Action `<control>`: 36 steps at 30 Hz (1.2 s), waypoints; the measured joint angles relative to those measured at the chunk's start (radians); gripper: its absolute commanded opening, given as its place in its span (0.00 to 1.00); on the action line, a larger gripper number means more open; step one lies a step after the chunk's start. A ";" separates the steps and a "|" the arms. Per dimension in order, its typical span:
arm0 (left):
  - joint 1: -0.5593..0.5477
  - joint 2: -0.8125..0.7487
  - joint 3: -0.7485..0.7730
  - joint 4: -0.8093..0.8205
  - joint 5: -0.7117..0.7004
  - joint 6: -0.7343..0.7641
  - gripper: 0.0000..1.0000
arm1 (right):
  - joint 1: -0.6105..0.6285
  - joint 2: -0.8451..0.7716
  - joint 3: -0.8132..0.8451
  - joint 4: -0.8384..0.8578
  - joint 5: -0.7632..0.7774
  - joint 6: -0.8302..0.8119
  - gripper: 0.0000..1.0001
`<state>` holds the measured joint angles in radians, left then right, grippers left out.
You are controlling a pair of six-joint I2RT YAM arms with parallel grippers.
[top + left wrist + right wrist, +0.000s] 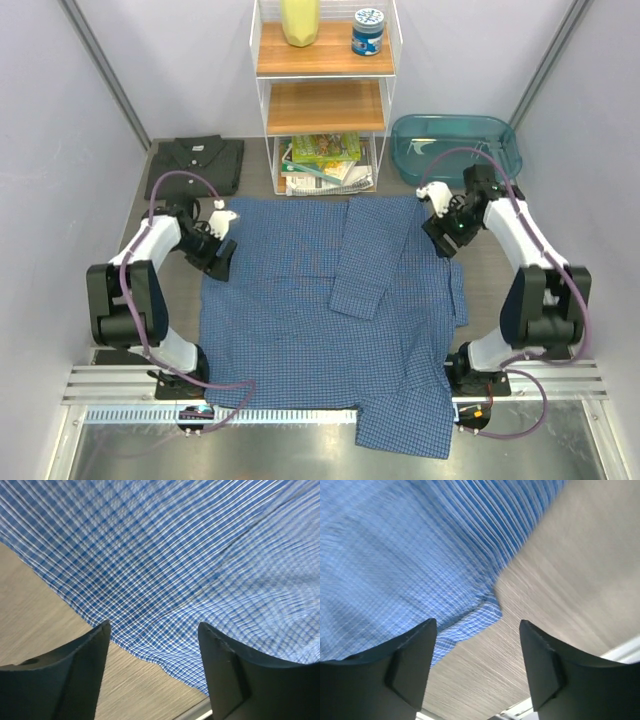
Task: Fold and stack the long sleeve shirts
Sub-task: Fold the shirt
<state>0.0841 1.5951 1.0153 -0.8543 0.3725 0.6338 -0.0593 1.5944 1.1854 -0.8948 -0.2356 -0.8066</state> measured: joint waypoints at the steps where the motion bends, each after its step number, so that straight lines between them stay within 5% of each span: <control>1: -0.002 -0.021 0.006 -0.006 0.021 0.002 0.75 | 0.026 -0.051 -0.001 -0.008 -0.013 -0.003 0.76; 6: -0.002 -0.116 0.020 -0.002 0.079 -0.003 0.77 | 0.343 -0.207 -0.042 0.043 -0.042 0.051 0.75; 12: -0.002 -0.168 0.033 0.025 0.103 -0.032 0.78 | 0.595 -0.062 -0.079 0.102 -0.029 0.150 0.72; 19: -0.002 -0.172 0.047 0.035 0.112 -0.049 0.79 | 0.659 0.076 -0.111 0.171 0.045 0.218 0.62; 28: -0.002 -0.172 0.047 0.045 0.107 -0.046 0.79 | 0.659 0.114 -0.117 0.197 0.057 0.257 0.01; 36: -0.002 -0.166 0.047 0.059 0.106 -0.046 0.80 | 0.659 0.044 -0.101 0.146 0.048 0.260 0.01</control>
<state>0.0826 1.4292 1.0618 -0.7952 0.4786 0.5880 0.5999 1.6382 1.0843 -0.7486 -0.1875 -0.5468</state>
